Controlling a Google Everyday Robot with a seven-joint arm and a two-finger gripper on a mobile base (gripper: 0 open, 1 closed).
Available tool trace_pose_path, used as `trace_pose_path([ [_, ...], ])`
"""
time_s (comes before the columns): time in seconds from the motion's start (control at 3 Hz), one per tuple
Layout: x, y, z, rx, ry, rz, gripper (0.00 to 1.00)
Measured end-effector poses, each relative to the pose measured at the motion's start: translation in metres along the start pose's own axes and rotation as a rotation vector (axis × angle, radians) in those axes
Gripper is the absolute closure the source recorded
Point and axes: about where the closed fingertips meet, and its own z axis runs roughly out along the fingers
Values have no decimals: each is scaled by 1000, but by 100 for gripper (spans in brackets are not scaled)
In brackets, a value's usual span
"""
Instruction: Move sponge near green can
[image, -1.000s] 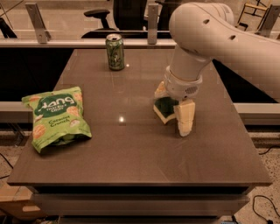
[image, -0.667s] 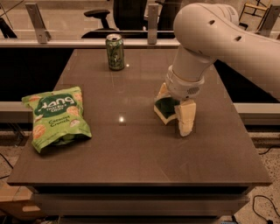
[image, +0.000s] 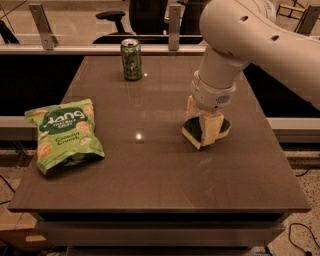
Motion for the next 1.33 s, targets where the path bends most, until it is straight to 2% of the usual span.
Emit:
trace_pose_path([
  [0.33, 0, 0, -1, 1, 1, 0, 100],
  [1.0, 17, -27, -48, 80, 118, -20, 100],
  [1.33, 22, -39, -65, 99, 152, -28, 100],
])
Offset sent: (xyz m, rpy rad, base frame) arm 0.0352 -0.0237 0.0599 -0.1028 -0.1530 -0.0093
